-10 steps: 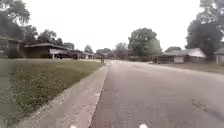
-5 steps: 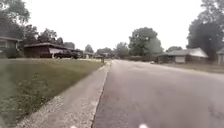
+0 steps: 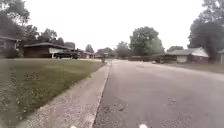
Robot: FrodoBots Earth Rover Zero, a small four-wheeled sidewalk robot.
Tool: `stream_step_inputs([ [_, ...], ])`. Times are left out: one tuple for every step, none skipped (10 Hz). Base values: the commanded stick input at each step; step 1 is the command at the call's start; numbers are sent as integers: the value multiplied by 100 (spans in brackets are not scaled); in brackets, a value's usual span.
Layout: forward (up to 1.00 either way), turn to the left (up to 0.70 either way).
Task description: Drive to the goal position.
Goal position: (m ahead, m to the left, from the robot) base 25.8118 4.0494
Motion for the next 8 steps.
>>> stream_step_inputs([
  [70, -31],
  [70, -24],
  [70, -18],
  [70, -11],
  [70, -4],
  [70, 0],
  [70, 0],
  [70, 0],
])
